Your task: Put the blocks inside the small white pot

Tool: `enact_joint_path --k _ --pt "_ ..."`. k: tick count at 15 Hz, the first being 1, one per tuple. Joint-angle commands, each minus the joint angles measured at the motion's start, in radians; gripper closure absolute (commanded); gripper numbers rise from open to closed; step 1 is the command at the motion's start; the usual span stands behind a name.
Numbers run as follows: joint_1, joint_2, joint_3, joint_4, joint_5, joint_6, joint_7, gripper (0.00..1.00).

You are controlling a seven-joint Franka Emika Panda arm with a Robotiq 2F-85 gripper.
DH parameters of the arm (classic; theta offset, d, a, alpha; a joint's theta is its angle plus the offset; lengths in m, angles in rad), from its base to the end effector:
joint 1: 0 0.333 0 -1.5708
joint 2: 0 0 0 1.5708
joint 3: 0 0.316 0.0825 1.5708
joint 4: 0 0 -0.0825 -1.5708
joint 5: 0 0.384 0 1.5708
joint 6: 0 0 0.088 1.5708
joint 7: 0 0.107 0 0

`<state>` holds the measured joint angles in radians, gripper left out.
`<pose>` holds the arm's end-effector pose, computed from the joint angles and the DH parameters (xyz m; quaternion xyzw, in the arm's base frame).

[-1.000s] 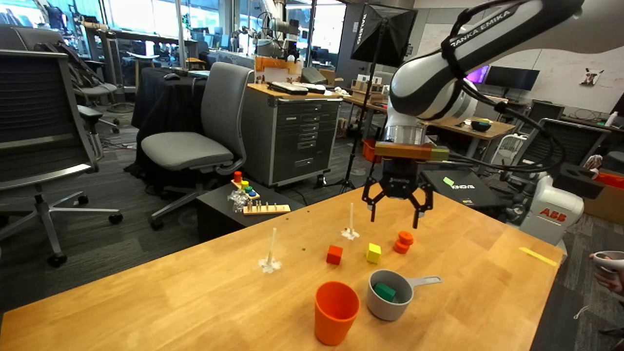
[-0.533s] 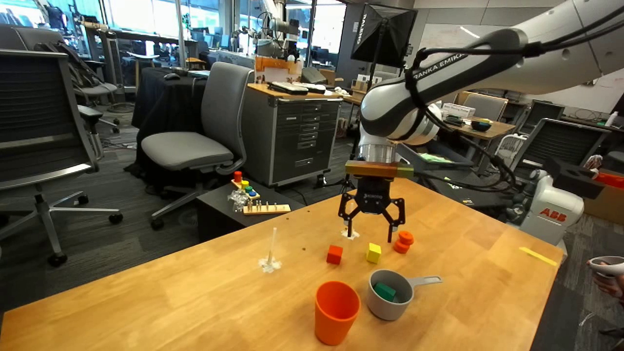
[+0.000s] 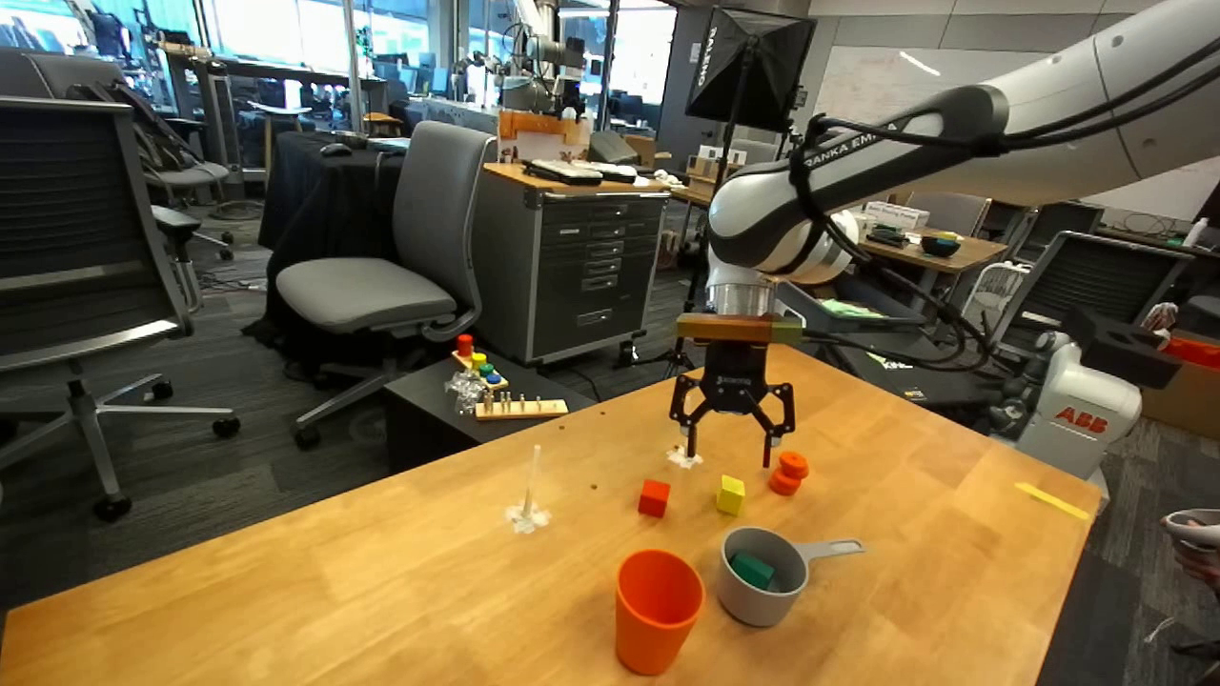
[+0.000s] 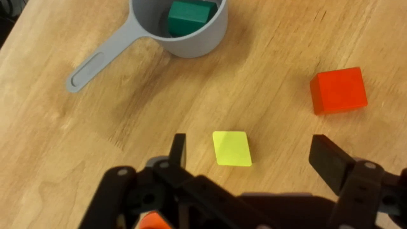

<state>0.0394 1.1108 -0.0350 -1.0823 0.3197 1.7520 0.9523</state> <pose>0.7158 0.0382 0.1113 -0.8340 0.4910 0.2514 0.0153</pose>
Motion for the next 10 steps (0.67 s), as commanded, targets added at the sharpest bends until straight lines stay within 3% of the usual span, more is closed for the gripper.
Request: enact_joint_path --k 1,10 --pt "-0.021 0.055 0.011 0.097 -0.008 -0.057 0.023 0.0" --pt "-0.026 0.145 0.02 0.161 -0.009 -0.07 0.016 0.0"
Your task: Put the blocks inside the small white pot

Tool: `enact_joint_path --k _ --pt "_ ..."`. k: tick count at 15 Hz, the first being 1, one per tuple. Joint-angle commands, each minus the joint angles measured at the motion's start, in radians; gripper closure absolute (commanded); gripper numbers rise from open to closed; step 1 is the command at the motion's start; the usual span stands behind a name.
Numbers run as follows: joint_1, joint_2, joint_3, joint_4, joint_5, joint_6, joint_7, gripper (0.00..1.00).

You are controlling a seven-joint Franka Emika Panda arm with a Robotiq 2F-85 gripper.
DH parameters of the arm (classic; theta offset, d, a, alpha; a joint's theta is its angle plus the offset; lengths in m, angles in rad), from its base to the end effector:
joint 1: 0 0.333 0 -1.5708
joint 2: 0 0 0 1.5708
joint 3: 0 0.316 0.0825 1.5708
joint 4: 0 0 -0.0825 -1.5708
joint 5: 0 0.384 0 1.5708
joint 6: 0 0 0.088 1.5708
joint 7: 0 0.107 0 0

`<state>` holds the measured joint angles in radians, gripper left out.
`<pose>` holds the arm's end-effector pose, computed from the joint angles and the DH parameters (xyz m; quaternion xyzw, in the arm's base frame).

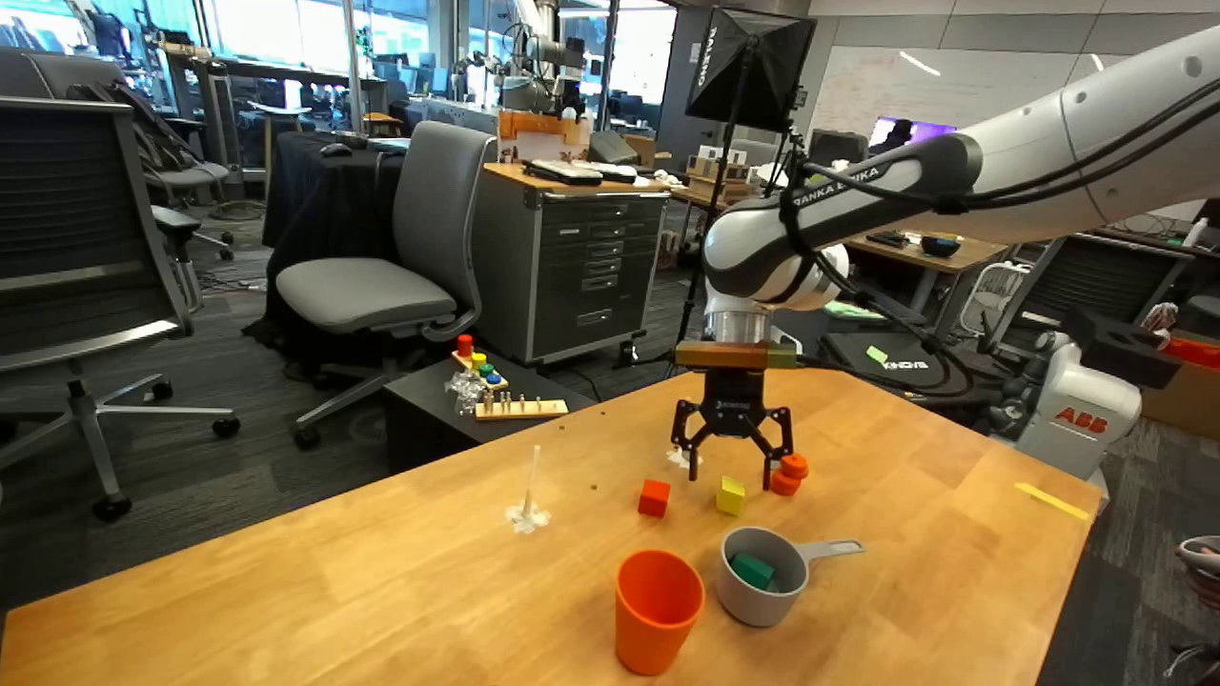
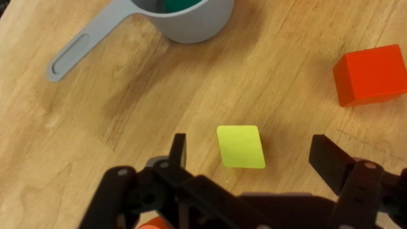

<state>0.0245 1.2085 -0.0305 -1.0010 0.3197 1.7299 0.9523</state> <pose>0.7134 0.0312 0.0728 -0.8276 0.4927 0.2686 0.0093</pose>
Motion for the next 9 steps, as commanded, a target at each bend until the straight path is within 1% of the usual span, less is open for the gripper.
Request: enact_joint_path --k 1,2,3,6,9 --pt "-0.013 0.054 0.015 0.084 -0.009 -0.047 0.016 0.25" --pt "-0.014 0.06 0.016 0.088 -0.008 -0.046 0.015 0.26" --pt "-0.015 0.062 0.015 0.088 -0.009 -0.042 0.014 0.33" --pt "-0.02 0.054 0.018 0.085 -0.004 -0.029 0.01 0.58" --pt "-0.014 0.016 0.01 0.05 0.012 -0.009 -0.003 0.81"
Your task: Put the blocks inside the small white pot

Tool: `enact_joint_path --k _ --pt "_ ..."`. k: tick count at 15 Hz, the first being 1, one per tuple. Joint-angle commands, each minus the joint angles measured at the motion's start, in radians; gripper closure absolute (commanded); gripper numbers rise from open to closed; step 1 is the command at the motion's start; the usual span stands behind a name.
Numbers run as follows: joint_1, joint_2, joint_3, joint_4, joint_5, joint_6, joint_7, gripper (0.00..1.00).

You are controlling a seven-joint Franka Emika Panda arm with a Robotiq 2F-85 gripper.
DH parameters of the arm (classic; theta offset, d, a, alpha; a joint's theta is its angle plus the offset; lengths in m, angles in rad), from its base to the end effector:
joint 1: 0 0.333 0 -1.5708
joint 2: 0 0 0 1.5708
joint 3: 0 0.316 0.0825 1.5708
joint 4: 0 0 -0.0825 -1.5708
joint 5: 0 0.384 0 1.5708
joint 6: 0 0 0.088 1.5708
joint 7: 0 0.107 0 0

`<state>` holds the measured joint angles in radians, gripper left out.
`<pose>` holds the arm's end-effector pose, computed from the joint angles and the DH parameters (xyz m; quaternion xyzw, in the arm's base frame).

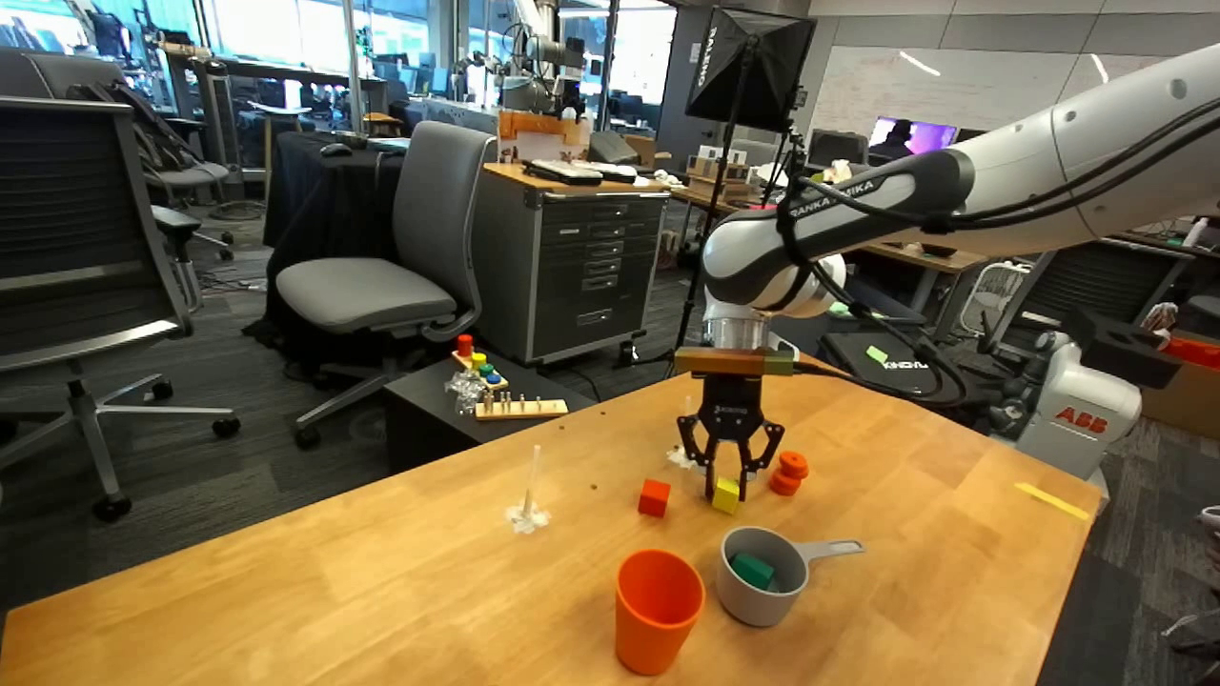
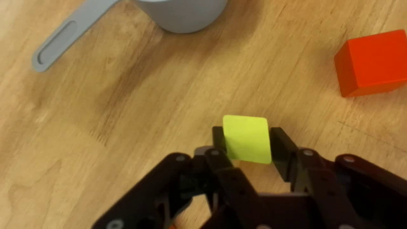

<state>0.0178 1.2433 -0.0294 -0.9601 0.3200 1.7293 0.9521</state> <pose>0.7162 0.0274 0.0638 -0.8271 0.4946 0.2665 0.0119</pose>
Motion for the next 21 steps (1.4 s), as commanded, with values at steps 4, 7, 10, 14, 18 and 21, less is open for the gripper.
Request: enact_joint_path --k 4,7,10,14,18,21 --pt "0.001 -0.105 0.02 -0.055 0.027 0.023 -0.023 0.88" --pt "0.013 -0.183 0.033 -0.096 0.041 0.034 -0.024 0.9" --pt "0.025 -0.265 0.054 -0.165 0.053 0.053 -0.024 0.9" --pt "0.028 -0.354 0.091 -0.32 0.085 0.088 -0.041 0.9" --pt "0.026 -0.41 0.113 -0.492 0.139 0.138 -0.091 0.89" --pt "0.032 -0.439 0.114 -0.604 0.167 0.172 -0.127 0.89"
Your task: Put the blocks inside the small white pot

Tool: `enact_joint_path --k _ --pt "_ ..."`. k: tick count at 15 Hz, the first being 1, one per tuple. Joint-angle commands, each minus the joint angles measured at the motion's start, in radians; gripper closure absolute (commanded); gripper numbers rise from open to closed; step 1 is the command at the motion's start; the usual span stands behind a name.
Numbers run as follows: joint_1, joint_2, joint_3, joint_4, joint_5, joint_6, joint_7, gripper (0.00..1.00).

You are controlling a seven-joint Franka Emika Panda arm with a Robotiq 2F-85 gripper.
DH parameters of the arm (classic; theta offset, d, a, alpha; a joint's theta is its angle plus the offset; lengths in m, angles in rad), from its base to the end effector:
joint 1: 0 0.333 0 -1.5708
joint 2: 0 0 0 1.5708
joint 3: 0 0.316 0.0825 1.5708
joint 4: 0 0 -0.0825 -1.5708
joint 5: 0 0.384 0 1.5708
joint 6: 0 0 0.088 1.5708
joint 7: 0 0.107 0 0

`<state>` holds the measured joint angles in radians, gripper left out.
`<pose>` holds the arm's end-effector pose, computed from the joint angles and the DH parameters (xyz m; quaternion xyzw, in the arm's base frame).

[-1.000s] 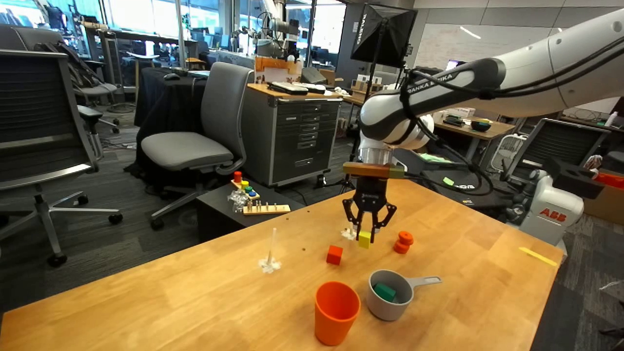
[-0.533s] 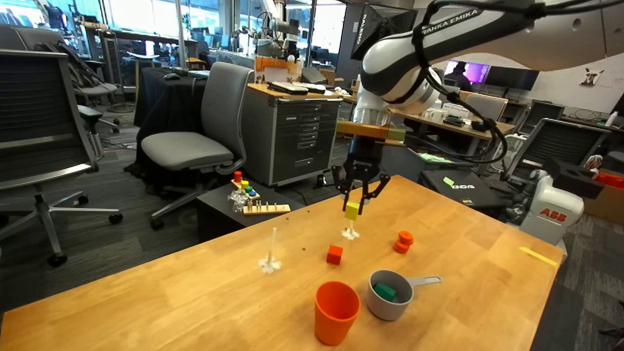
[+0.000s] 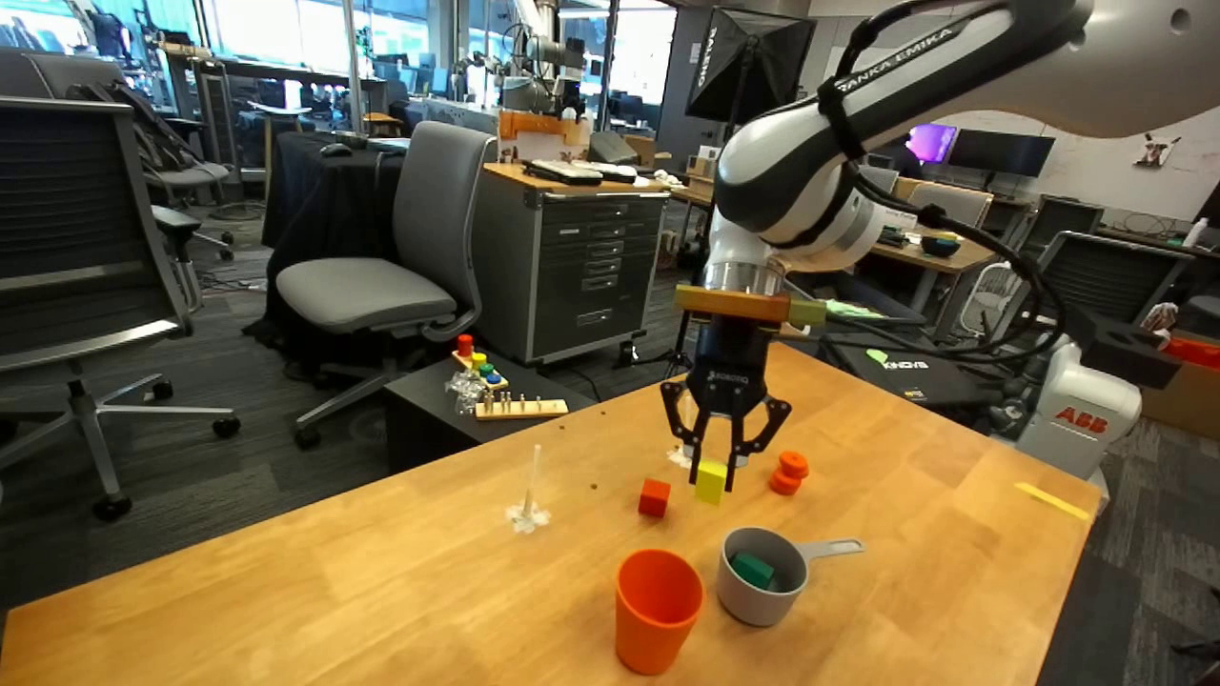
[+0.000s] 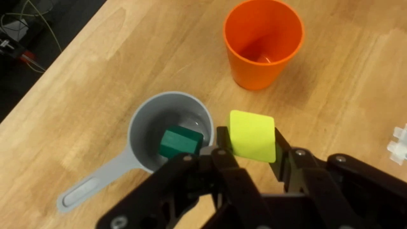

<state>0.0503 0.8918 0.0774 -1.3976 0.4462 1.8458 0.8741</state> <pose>0.6722 0.1121 0.1513 -0.8377 0.4487 0.2961 0.0958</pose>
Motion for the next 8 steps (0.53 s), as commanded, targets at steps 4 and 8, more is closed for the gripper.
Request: enact_joint_path --k 4,8 --pt "-0.003 -0.124 0.002 -0.277 0.07 0.091 -0.087 0.89" --pt "-0.004 -0.157 -0.007 -0.339 0.077 0.1 -0.104 0.91"
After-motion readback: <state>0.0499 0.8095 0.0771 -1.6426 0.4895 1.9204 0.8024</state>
